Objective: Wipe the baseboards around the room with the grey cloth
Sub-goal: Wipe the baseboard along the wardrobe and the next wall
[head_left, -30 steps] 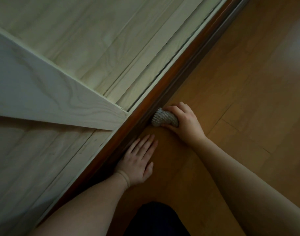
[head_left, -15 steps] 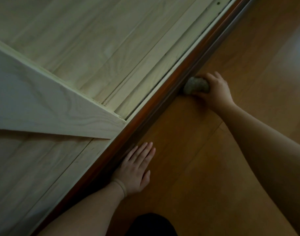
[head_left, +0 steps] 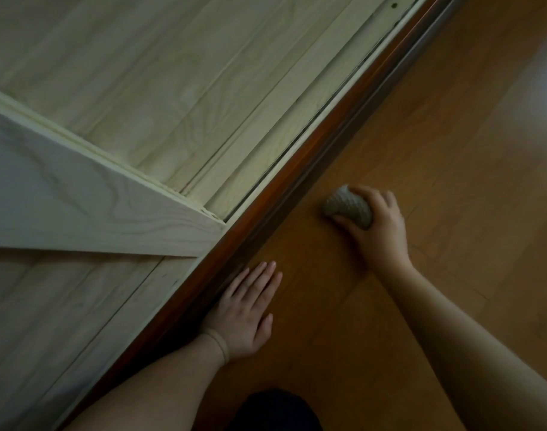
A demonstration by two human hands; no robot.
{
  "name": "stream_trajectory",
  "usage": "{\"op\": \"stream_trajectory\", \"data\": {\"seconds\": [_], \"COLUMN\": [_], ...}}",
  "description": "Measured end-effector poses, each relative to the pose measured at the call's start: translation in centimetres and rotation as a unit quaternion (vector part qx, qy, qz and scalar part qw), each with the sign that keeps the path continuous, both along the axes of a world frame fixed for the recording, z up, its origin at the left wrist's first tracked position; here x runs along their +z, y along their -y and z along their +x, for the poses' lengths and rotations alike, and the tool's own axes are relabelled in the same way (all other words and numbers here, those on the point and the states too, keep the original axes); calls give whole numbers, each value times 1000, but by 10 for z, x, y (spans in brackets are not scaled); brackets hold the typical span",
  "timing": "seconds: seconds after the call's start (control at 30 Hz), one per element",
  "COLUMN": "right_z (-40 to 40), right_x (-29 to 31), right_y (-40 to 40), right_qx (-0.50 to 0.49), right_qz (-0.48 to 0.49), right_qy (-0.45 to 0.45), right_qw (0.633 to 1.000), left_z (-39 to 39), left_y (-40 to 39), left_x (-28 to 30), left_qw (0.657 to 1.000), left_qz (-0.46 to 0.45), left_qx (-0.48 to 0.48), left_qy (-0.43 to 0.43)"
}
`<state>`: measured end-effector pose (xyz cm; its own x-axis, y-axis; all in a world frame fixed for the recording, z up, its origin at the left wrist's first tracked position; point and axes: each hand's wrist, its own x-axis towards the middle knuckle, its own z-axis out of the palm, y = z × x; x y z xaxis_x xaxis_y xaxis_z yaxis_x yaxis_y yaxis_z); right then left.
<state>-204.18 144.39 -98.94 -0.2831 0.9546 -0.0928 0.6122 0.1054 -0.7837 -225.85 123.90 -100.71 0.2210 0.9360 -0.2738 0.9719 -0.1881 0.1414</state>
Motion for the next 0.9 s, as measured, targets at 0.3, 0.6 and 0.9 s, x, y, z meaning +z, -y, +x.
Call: {"op": "stream_trajectory", "data": {"seconds": [0.3,0.6,0.9], "right_z": [-53,-44,-29], "right_x": [6,16,34], "right_y": [45,-16,-121], "right_qx": [146,96,-24], "right_qz": [19,1,-17], "right_qy": [-60,-1,62], "right_qw": [987,995,998], "left_z": [-4,-4,-4], "left_y": [2,3,4], "left_x": [1,-4,-3], "left_qw": [1000,1000,1000], "left_qz": [3,5,7], "left_qx": [-7,3,1], "left_qy": [-9,-1,-18]}}
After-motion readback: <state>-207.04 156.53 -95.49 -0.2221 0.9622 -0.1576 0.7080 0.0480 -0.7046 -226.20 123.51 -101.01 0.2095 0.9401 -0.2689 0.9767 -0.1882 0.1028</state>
